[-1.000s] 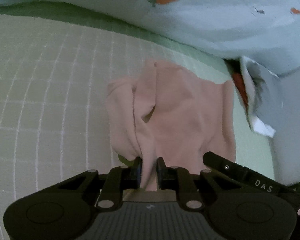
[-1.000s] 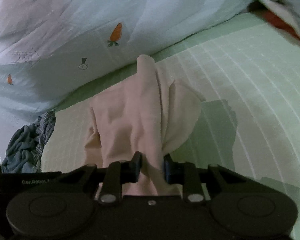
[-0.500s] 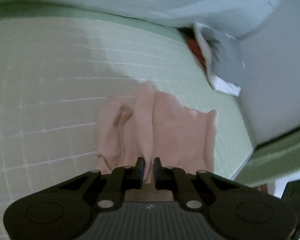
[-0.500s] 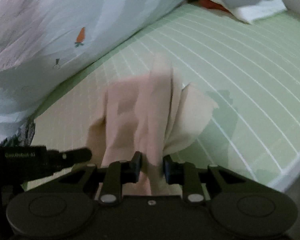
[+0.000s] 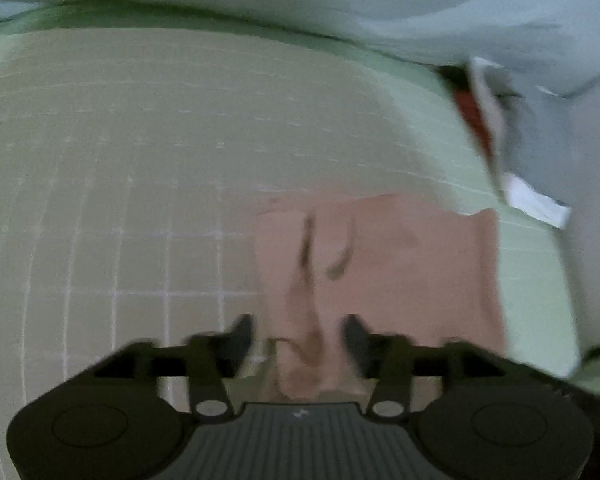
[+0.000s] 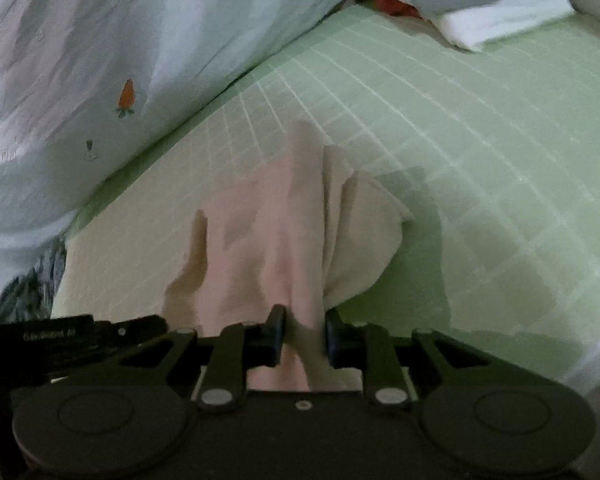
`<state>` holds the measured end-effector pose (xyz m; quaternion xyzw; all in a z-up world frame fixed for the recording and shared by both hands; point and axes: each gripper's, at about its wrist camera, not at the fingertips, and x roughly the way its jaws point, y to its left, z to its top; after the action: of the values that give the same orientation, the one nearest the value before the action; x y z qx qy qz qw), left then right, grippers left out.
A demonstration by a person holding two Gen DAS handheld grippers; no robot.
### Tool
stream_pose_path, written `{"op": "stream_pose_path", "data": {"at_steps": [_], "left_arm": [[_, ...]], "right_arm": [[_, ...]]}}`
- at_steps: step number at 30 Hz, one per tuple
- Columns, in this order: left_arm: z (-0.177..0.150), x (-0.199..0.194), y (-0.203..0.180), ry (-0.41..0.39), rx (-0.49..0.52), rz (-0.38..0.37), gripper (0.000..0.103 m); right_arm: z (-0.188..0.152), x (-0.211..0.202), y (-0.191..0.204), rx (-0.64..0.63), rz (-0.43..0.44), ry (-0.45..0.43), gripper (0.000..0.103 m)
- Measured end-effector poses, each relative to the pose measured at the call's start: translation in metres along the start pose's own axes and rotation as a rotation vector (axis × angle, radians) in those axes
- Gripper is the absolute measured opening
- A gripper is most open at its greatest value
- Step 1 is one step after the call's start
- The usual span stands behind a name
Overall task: Fold clothes
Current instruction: 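Lift the folded sweater with both grippers and carry it to the clothes stack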
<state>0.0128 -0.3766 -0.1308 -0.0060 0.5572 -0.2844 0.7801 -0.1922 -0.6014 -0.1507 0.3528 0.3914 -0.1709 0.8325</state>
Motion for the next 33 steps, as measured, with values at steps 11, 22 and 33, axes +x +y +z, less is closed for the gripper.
{"op": "stream_pose_path", "data": {"at_steps": [11, 22, 33], "left_arm": [[-0.007, 0.030, -0.018, 0.065, -0.163, -0.003, 0.031], [0.014, 0.028, -0.109, 0.021, -0.059, -0.144, 0.014], [0.145, 0.084, -0.301, -0.120, 0.137, -0.398, 0.014]], "right_arm": [[0.028, 0.035, -0.040, 0.006, 0.151, 0.178, 0.057], [0.085, 0.000, -0.086, -0.052, 0.216, 0.092, 0.023], [0.255, -0.063, -0.153, -0.135, 0.065, -0.279, 0.023]]}}
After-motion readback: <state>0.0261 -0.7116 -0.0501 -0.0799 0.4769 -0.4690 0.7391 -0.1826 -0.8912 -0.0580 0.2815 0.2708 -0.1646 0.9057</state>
